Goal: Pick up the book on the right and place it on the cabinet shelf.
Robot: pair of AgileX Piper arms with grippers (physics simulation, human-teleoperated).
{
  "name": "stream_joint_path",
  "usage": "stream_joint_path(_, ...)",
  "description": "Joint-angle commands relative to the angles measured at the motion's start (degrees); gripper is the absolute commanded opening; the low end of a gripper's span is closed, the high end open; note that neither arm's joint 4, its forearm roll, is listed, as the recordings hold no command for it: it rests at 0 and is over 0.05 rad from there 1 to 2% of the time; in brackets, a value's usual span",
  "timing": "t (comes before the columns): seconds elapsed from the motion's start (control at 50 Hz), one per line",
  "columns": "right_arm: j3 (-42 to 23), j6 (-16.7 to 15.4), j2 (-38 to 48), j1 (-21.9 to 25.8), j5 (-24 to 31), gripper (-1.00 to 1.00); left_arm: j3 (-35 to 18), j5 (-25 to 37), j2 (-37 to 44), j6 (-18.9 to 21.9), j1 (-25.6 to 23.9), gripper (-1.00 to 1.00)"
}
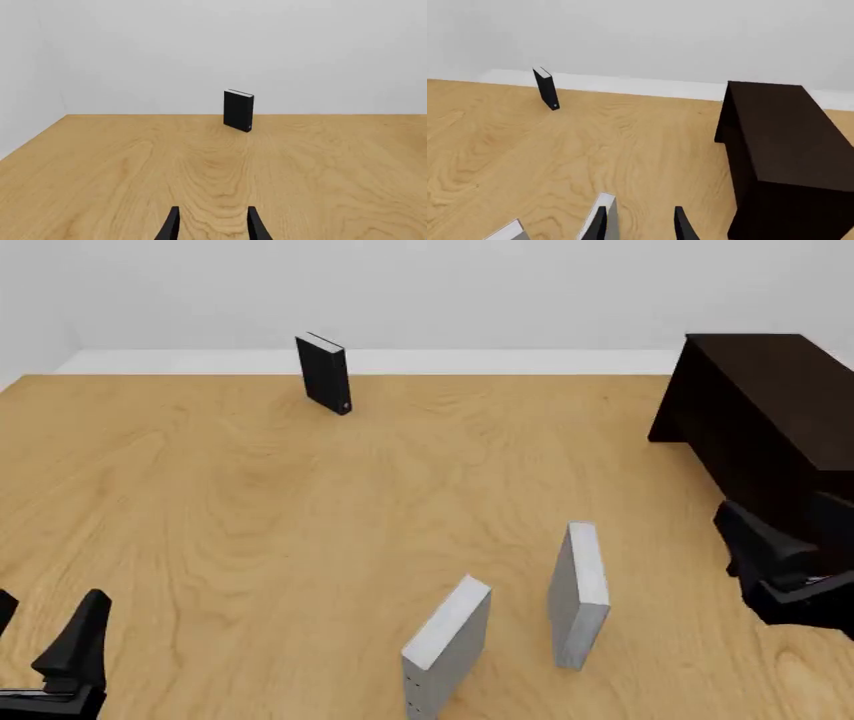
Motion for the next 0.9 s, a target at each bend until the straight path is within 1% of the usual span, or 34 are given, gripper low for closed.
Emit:
stream_joint_path(0.02,-14.18,-1.27,9.10,4.18,10.65,1.00,-0.01,0.00,0.02,-0.03,0.01,1.00)
stream_joint_path(0.06,-17.13,-0.17,10.79,4.39,13.76,1.00,-0.01,0.00,0.02,0.02,-0.01,1.00)
stream_joint_path(0.12,-20.13,-1.11,13.73,4.25,17.72,1.00,-0.01,0.00,0.02,-0.02,0.01,1.00)
stream_joint_path(0.16,-22.64,-0.19,15.06,6.72,20.02,1.00,-0.01,0.00,0.02,0.02,-0.01,1.00)
stream_joint_path(0.18,-23.44,0.35,15.46,6.80,20.98,1.00,-0.01,-0.01,0.01,0.02,-0.01,1.00)
stream_joint_path(0.2,-24.98,1.27,16.39,5.82,22.94,1.00,-0.01,0.00,0.02,0.00,0.00,1.00)
stream_joint_path(0.22,-26.04,1.30,16.64,6.31,23.59,1.00,-0.01,0.00,0.03,-0.02,0.00,1.00)
stream_joint_path(0.24,-27.75,0.30,17.63,7.80,24.54,1.00,-0.01,0.00,0.02,-0.03,0.01,1.00)
stream_joint_path(0.26,-28.47,0.18,18.45,8.06,25.45,1.00,-0.01,0.00,0.01,0.00,0.00,1.00)
stream_joint_path(0.28,-29.58,1.51,19.57,7.33,27.22,1.00,-0.01,-0.01,0.01,0.02,0.00,1.00)
stream_joint_path(0.3,-30.62,0.92,19.53,7.30,27.44,1.00,-0.01,0.00,0.01,0.02,-0.01,1.00)
stream_joint_path(0.32,-32.07,-0.32,20.27,7.30,28.30,1.00,-0.01,0.00,0.02,-0.01,0.00,1.00)
stream_joint_path(0.34,-32.71,-0.98,21.25,6.09,29.86,1.00,-0.01,0.00,0.02,-0.03,0.00,1.00)
stream_joint_path(0.36,-33.40,-1.20,21.47,5.35,30.49,1.00,-0.01,0.00,0.02,-0.01,0.00,1.00)
stream_joint_path(0.38,-34.85,0.20,21.53,4.85,30.97,1.00,-0.01,0.00,0.01,0.01,0.00,1.00)
stream_joint_path(0.4,-36.24,1.27,22.39,5.38,31.63,1.00,-0.01,0.00,0.01,0.01,0.00,1.00)
stream_joint_path(0.42,-36.82,1.45,22.86,5.23,32.12,1.00,-0.01,0.00,0.01,0.01,0.00,1.00)
stream_joint_path(0.46,-38.42,0.74,23.72,5.34,32.89,1.00,-0.01,0.00,0.01,-0.03,0.00,1.00)
stream_joint_path(0.5,-39.72,2.35,24.81,4.85,34.08,1.00,-0.01,-0.01,0.01,0.01,-0.01,1.00)
stream_joint_path(0.52,-40.60,3.95,25.45,5.03,34.65,1.00,-0.01,0.00,0.01,0.01,0.00,1.00)
stream_joint_path(0.58,-43.25,3.16,27.72,5.61,36.63,1.00,-0.01,0.00,0.02,-0.01,0.01,1.00)
stream_joint_path(0.62,-44.82,4.28,28.61,5.74,37.67,1.00,-0.01,0.00,0.01,0.00,-0.01,1.00)
stream_joint_path(0.64,-45.47,2.62,29.58,5.52,38.78,1.00,-0.01,0.00,0.01,0.00,-0.01,1.00)
stream_joint_path(0.66,-46.35,2.23,30.21,5.99,39.38,1.00,-0.01,0.00,0.02,-0.02,0.00,1.00)
stream_joint_path(0.7,-48.24,4.15,31.47,6.51,40.68,1.00,-0.01,0.00,0.01,0.00,0.01,1.00)
stream_joint_path(0.76,-50.68,3.97,33.82,7.65,42.46,1.00,-0.01,0.00,0.02,-0.02,0.00,1.00)
stream_joint_path(0.8,-51.58,5.24,34.82,8.50,42.88,1.00,-0.01,0.00,0.02,-0.01,0.00,1.00)
stream_joint_path(0.9,-52.19,5.44,37.22,9.68,43.97,1.00,-0.01,0.00,0.02,-0.03,0.01,1.00)
